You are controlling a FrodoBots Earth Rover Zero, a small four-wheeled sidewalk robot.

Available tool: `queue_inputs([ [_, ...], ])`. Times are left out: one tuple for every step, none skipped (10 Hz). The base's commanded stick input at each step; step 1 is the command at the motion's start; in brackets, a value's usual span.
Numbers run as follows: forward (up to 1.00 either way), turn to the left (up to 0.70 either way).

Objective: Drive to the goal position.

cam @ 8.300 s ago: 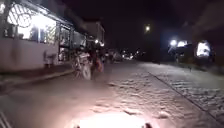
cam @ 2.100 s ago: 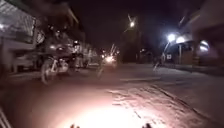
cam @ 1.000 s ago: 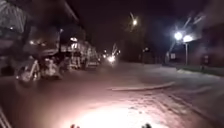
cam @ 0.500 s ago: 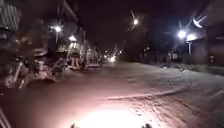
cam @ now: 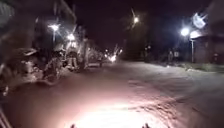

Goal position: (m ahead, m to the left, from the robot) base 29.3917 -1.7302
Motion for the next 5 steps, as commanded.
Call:
queue_inputs([
  [0.7, 0.0],
  [0.7, 0.0],
  [0.7, 0.0],
  [0.7, 0.0],
  [0.7, 0.0],
])
